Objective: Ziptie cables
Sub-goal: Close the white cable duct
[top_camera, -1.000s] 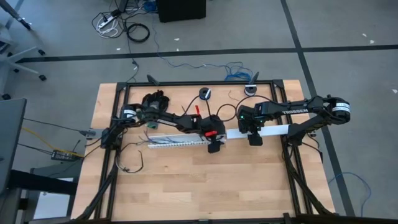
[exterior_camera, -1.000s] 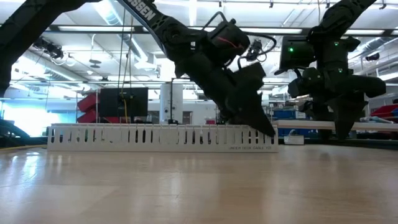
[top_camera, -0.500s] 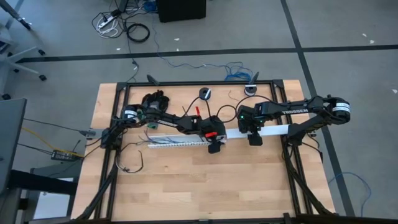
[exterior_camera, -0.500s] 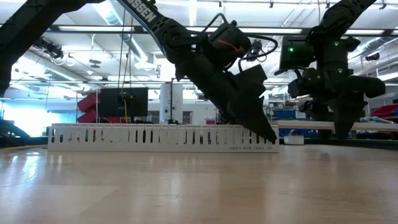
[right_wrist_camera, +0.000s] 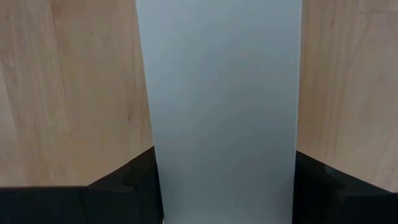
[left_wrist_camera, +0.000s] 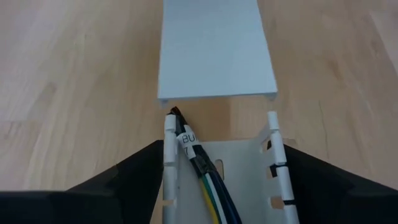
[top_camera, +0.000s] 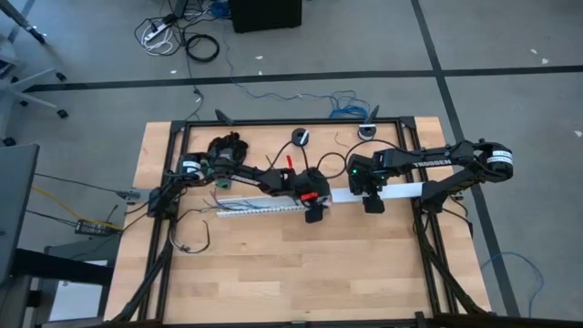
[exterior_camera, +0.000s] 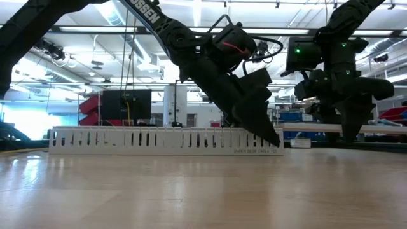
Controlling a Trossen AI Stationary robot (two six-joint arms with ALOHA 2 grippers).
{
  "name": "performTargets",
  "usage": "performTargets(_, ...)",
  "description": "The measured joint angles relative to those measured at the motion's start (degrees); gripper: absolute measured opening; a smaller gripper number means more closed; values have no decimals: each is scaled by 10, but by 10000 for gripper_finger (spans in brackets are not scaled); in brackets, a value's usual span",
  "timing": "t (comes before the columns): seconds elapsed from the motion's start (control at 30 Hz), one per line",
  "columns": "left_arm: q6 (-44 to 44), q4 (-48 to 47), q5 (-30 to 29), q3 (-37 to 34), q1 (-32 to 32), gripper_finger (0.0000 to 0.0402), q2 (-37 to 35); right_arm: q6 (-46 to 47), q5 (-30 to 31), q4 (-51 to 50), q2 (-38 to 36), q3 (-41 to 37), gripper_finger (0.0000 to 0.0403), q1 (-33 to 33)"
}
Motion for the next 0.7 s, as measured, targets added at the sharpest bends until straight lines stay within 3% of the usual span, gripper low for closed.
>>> performTargets(0.7,1,5,-1,0,0,234,0,0,-2,0,0,0,233,0)
